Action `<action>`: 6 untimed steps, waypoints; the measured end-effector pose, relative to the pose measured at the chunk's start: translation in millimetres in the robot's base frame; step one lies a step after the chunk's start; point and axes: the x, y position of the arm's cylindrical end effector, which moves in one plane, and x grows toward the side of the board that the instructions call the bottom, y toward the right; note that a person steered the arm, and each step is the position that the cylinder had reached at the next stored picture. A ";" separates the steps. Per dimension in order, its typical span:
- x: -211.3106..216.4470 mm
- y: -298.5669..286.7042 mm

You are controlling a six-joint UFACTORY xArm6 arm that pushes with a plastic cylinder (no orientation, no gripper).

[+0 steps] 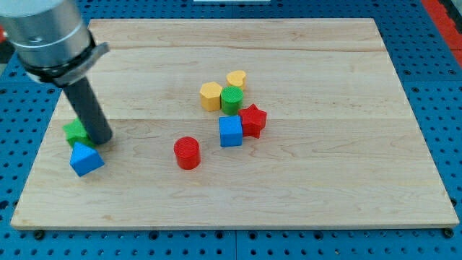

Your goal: Push the red circle into the blue cube

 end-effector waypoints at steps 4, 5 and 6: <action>41.1 108.7; 20.3 125.2; 36.1 109.3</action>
